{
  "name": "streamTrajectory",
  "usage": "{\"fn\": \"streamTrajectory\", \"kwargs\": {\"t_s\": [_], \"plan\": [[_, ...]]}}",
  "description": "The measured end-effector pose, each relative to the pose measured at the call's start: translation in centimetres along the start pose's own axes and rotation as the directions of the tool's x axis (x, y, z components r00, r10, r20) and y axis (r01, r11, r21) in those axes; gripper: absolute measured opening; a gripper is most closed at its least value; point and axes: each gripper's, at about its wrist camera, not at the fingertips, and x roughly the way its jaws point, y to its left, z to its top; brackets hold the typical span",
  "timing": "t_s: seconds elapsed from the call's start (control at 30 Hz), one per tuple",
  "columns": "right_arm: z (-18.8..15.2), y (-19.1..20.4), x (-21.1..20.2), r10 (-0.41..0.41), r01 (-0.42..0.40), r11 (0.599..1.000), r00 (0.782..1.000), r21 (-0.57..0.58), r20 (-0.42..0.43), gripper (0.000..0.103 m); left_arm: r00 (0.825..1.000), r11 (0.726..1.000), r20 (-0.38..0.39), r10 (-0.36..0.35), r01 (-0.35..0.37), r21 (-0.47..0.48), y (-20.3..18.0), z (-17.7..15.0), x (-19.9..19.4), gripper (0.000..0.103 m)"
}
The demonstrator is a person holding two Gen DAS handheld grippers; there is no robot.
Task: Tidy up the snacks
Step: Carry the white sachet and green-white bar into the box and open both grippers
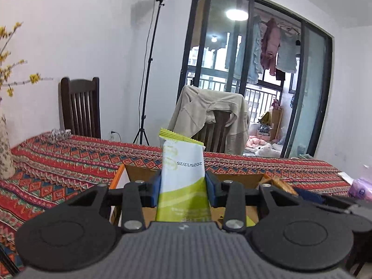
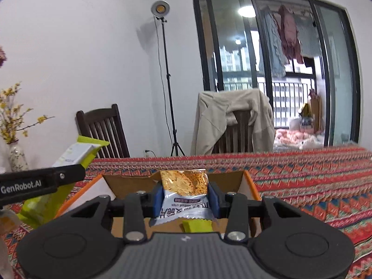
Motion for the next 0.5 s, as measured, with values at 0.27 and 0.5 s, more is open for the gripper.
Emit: {"fn": "streamTrajectory", "kwargs": {"t_s": [0.27, 0.5], "plan": [[-2.3, 0.0, 1.8, 0.005, -0.006, 1.000, 0.999, -0.025, -0.055, 0.039, 0.999, 1.000, -0.050, 0.003, -0.003, -0.010, 1.4, -1.5, 2.2, 0.039], [-2.7, 0.1, 1.9, -0.014, 0.011, 1.000, 0.997, -0.028, -0.077, 0.042, 0.997, 1.000, -0.070, 0.012, -0.012, 0.005, 1.1, -2.3, 2.5, 0.044]]}}
